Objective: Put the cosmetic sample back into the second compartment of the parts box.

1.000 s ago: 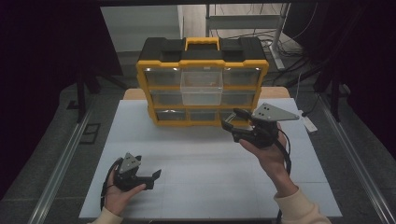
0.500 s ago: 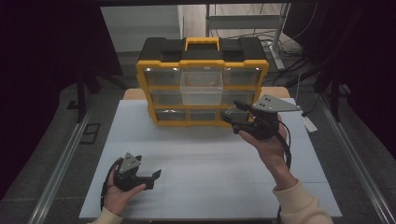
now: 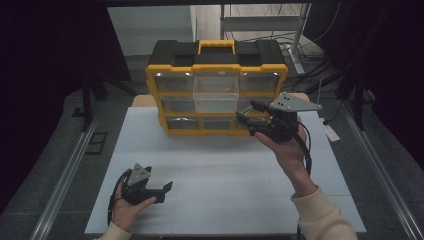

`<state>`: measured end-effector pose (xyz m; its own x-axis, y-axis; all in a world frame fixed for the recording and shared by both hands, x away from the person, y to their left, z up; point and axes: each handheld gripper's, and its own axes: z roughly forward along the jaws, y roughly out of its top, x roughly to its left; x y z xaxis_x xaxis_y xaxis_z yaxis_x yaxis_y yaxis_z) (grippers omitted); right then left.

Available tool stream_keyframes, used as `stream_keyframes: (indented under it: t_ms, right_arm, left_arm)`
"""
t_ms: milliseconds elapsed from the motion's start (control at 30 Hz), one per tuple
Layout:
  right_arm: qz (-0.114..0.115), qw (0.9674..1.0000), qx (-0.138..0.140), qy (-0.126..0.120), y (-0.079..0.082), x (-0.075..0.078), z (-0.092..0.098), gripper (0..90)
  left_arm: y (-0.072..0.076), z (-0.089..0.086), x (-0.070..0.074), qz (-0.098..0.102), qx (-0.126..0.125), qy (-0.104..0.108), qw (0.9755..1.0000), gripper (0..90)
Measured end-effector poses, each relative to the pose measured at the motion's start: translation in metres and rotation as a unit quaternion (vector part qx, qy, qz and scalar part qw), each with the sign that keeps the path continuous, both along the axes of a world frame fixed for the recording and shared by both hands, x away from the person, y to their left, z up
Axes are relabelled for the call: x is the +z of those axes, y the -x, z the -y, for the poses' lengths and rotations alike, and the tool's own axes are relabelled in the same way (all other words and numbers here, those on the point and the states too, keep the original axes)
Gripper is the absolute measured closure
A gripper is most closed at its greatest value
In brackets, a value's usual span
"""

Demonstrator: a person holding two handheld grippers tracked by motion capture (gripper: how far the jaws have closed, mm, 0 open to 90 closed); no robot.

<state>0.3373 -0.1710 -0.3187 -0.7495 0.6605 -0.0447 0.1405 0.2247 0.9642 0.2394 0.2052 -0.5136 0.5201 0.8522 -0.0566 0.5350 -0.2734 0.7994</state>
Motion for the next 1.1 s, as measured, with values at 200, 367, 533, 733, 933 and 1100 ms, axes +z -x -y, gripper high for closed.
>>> stream_keyframes:
  t_ms: [200, 367, 533, 733, 933, 1100]
  right_arm:
    - [0.0, 1.0, -0.003, 0.002, -0.004, 0.003, -0.001, 39.9]
    - [-0.001, 1.0, -0.005, 0.0, -0.006, 0.005, -0.002, 39.9]
    - [0.003, 1.0, -0.005, -0.005, -0.009, 0.008, -0.005, 39.9]
    - [0.004, 1.0, -0.005, -0.006, -0.012, 0.012, -0.008, 39.9]
    - [0.004, 1.0, -0.007, -0.005, -0.015, 0.014, -0.009, 39.9]
    - [0.005, 1.0, -0.006, -0.005, -0.018, 0.017, -0.012, 39.8]
  left_arm:
    - [0.0, 0.0, 0.0, 0.0, 0.0, 0.0, 1.0, 7.2]
    - [0.0, 0.0, 0.0, 0.001, 0.0, 0.0, 1.0, 7.1]
    - [0.0, 0.0, 0.0, 0.001, 0.0, 0.0, 1.0, 7.2]
    - [0.0, 0.0, 0.0, 0.001, 0.0, 0.0, 1.0, 7.2]
    - [0.0, -0.001, 0.0, 0.002, 0.0, 0.001, 1.0, 7.3]
    - [0.0, 0.0, 0.0, 0.001, 0.0, 0.001, 1.0, 7.3]
